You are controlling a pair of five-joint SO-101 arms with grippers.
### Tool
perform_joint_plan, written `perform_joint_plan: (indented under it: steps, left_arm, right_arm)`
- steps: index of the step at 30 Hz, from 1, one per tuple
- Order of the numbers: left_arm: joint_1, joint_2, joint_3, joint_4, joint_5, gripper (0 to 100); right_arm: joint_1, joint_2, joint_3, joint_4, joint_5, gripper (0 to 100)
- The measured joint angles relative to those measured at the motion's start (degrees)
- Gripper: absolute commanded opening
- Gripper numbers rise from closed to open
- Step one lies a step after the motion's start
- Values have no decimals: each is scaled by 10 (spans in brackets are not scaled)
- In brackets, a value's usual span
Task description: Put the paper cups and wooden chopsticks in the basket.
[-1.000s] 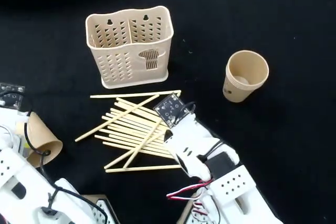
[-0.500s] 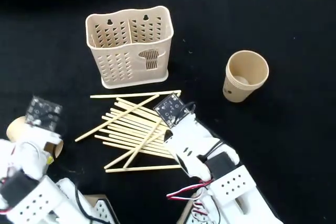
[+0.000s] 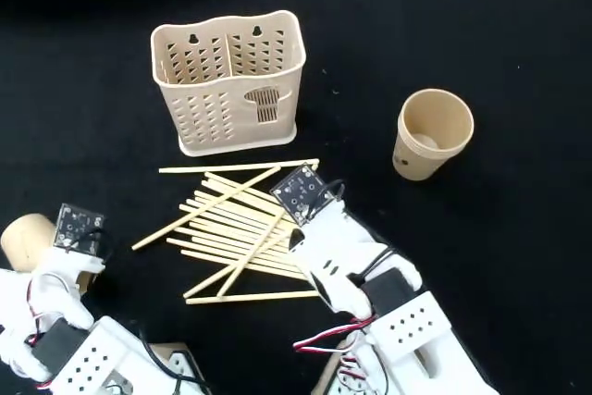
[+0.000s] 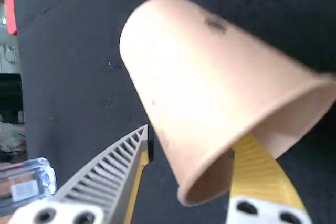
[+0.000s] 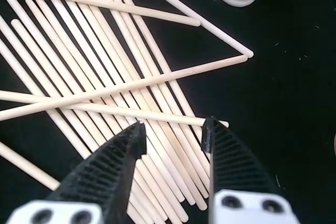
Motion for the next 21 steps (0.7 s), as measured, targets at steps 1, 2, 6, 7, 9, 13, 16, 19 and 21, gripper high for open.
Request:
perform_joint_plan:
  steps: [1,2,6,7,9,13,16,19,21]
  left_arm:
    - [0,-3,0,0,12,43]
    - [5,-4,-3,0,23,18]
    - [39,-4,-35,36,51,23]
    - [46,-4,-49,50,63,32]
    - [63,-4,-85,74,100,28]
    - [110,-4,-178,105,181,29]
    - [156,-5,-255,130,239,29]
    - [200,11,-322,146,298,29]
    - [224,43,-355,149,338,29]
  right_arm:
    - [0,0,0,0,0,191]
    - [0,0,0,0,0,191]
    - [0,0,0,0,0,191]
    - [0,0,0,0,0,191]
    - [0,0,0,0,0,191]
    - [0,0,0,0,0,191]
    - [0,0,0,0,0,191]
    - [10,0,-2,0,0,191]
    - [29,0,-31,5,0,193]
